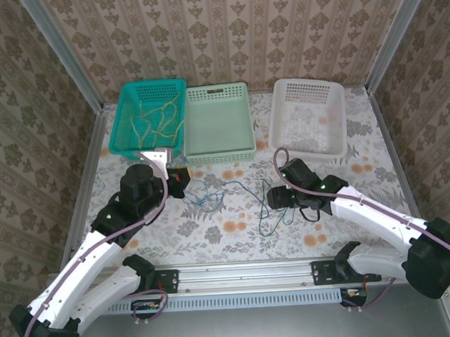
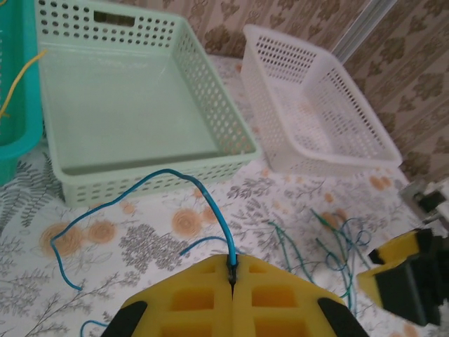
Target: Untangle the cables
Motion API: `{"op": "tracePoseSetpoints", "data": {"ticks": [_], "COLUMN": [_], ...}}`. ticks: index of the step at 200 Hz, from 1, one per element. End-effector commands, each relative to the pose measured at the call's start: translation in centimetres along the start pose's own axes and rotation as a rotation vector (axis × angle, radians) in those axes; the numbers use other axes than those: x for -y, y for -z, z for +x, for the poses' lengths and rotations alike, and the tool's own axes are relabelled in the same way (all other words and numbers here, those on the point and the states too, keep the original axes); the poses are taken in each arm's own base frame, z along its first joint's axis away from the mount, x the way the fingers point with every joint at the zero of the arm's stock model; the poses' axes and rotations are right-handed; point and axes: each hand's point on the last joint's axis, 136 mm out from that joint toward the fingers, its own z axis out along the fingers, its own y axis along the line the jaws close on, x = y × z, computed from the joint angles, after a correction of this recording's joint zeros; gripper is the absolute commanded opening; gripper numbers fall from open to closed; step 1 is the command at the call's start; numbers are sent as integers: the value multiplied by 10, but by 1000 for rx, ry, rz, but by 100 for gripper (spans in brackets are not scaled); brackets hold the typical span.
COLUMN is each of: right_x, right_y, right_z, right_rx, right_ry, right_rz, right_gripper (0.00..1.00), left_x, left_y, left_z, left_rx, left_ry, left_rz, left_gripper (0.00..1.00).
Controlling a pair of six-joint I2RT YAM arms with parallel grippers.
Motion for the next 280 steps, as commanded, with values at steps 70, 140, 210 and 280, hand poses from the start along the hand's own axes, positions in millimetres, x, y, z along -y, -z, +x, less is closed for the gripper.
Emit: {"op": "tracePoseSetpoints", "data": {"ticks": [70, 140, 210, 280], "right_x": [-64, -133, -169, -182], "right_y": [28, 10, -16, -57], "right_z": [-28, -25, -26, -24], "right_rx": [197, 260, 299, 271], "right_ry": [193, 454, 558, 597], "right_rz": [-222, -348, -386, -370], "right_gripper": [74, 84, 83, 78], "left_x": [58, 77, 76, 80], "left_y": [13, 1, 5, 15], "left_z": [-41, -41, -44, -52], "left_rx": [32, 26, 38, 76], "left_ry": [-10, 0, -4, 10], "left_rz": [159, 224, 215, 242], "left_gripper": [0, 0, 0, 0]}}
